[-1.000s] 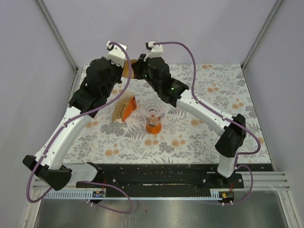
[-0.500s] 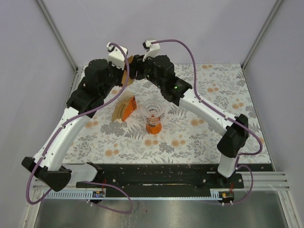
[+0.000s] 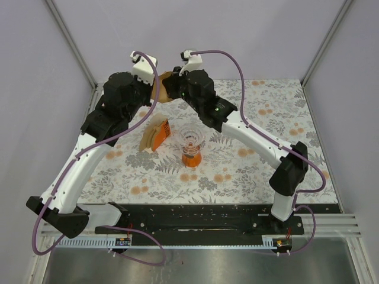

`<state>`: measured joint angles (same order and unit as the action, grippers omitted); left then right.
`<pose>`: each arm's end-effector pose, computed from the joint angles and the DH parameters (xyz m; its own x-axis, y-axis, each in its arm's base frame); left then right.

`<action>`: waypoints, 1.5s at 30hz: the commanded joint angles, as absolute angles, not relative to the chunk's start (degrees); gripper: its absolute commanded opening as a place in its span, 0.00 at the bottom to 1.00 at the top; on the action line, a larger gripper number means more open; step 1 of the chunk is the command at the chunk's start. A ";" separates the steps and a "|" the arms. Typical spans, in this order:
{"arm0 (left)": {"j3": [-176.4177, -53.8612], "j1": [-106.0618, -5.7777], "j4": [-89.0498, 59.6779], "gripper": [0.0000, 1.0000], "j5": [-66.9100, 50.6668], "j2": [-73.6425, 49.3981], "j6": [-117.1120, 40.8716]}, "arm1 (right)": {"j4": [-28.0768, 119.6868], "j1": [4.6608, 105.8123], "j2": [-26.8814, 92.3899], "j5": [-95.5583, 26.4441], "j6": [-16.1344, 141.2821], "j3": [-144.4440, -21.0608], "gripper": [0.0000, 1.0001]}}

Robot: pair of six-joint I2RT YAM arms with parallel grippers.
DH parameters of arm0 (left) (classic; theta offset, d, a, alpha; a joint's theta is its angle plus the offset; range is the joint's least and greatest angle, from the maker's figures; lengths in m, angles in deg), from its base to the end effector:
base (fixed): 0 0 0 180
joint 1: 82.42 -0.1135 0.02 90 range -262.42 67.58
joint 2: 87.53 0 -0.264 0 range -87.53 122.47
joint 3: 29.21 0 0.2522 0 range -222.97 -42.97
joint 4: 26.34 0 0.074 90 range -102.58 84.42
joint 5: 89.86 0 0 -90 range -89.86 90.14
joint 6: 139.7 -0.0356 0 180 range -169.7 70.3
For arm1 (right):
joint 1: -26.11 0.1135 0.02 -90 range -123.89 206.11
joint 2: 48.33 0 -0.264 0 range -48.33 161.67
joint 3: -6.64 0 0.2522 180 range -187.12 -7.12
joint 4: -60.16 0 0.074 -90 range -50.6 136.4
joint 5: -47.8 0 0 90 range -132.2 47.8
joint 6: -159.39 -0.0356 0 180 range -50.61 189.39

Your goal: Place the coffee filter in the dripper

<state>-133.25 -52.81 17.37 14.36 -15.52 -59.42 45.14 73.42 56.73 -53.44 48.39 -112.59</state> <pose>0.2291 -0.1201 0.4764 -0.1279 0.2609 -0.9568 0.2957 0.9309 0.2144 0.3048 0.3202 0.4286 -0.2204 0.2795 -0.9345 -0.5461 0.7585 0.3556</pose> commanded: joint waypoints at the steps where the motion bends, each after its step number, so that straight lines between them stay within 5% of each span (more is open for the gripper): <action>1: -135.43 -52.89 14.23 0.00 19.39 -17.13 -61.74 | 44.12 73.04 53.80 -61.71 50.40 -111.97 0.07; 6: -135.52 -52.89 14.22 0.00 20.44 -17.30 -62.35 | 42.97 72.96 53.01 -61.54 52.68 -112.06 0.13; 11: -135.43 -52.89 16.06 0.00 18.87 -17.39 -62.44 | 44.73 72.87 48.37 -47.07 62.95 -108.20 0.62; 14: -135.43 -52.89 18.61 0.00 17.20 -17.30 -62.79 | 43.59 72.78 43.27 -39.59 70.24 -104.25 0.76; 23: -140.78 -52.98 33.19 0.00 6.48 -16.87 -63.24 | 34.29 75.06 29.73 -19.00 98.44 -95.54 0.77; 30: -145.18 -52.98 41.90 0.00 0.50 -16.25 -62.18 | 20.31 86.48 31.29 -27.68 128.60 -99.57 0.78; 45: -144.13 -51.83 47.71 0.00 -2.49 -16.95 -64.11 | 10.98 91.94 46.85 -51.85 145.41 -111.97 0.81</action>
<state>-143.46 -52.03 47.19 -0.55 -15.91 -63.02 13.87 91.69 44.79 -43.08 141.24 -107.80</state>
